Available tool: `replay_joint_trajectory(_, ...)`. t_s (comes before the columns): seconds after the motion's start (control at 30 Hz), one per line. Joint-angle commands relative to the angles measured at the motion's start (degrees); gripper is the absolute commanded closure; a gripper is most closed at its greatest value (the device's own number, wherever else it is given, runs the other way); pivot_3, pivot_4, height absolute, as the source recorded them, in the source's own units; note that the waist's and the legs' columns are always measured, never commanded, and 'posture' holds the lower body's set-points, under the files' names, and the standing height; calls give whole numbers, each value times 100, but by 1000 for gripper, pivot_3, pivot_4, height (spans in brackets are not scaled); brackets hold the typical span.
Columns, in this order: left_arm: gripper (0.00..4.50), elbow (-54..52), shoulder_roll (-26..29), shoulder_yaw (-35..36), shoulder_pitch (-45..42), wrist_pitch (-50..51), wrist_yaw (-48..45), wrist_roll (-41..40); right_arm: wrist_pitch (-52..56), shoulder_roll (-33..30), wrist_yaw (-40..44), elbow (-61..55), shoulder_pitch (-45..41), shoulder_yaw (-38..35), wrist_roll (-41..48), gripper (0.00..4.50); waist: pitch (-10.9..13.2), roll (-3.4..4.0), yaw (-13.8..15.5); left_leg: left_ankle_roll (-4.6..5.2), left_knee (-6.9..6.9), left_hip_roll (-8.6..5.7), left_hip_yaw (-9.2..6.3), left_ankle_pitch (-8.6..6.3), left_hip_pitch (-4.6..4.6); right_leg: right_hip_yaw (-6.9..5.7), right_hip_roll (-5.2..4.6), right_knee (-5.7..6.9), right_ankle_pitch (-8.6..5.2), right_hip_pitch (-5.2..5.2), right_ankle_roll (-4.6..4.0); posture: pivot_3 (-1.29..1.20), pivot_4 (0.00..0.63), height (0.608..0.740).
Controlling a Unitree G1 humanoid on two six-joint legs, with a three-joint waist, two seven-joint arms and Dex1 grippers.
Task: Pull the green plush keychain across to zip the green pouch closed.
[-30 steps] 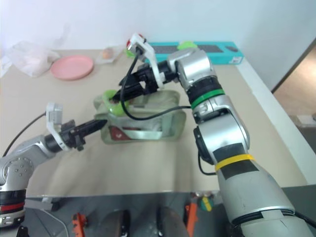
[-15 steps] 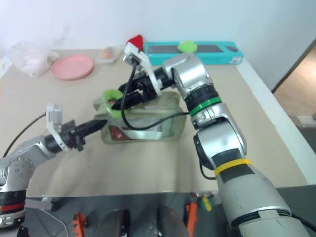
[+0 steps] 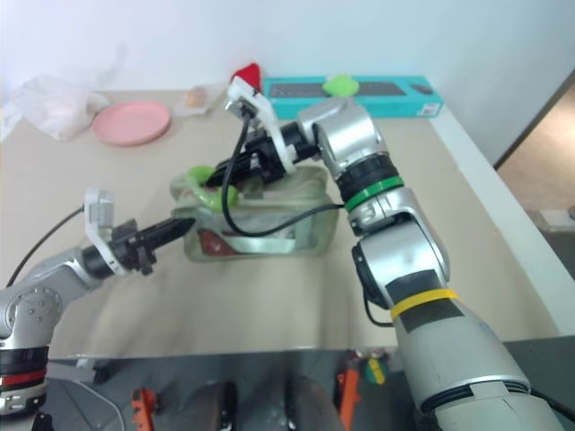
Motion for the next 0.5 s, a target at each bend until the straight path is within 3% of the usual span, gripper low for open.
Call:
replay_joint_trajectory(0.03, 4500, -140, -22, 17, 27, -34, -13, -30, -228, -189, -165, 346, -629, -461, 97, 4452, 1, 1, 0, 0, 0, 0, 0, 0, 0, 0, 0, 0, 0, 0, 0, 0, 150, 740)
replay_joint_trajectory(0.27, 4500, -117, -36, 1, -8, -37, -17, -22, -326, -740, 169, 386, -765, -644, 92, 4452, 0, 0, 6, 9, -1, -3, 2, -6, 2, 2, -2, -3, -1, 3, 0, 0, 150, 740)
replay_joint_trajectory(0.5, 4500, -70, -53, -30, -47, -25, -56, -23, -348, -2023, 398, -980, 277, -529, -36, 4452, 0, 0, 37, 18, 7, -23, -3, -11, -16, -6, -22, -6, 0, 1, 3, 0, 150, 740)
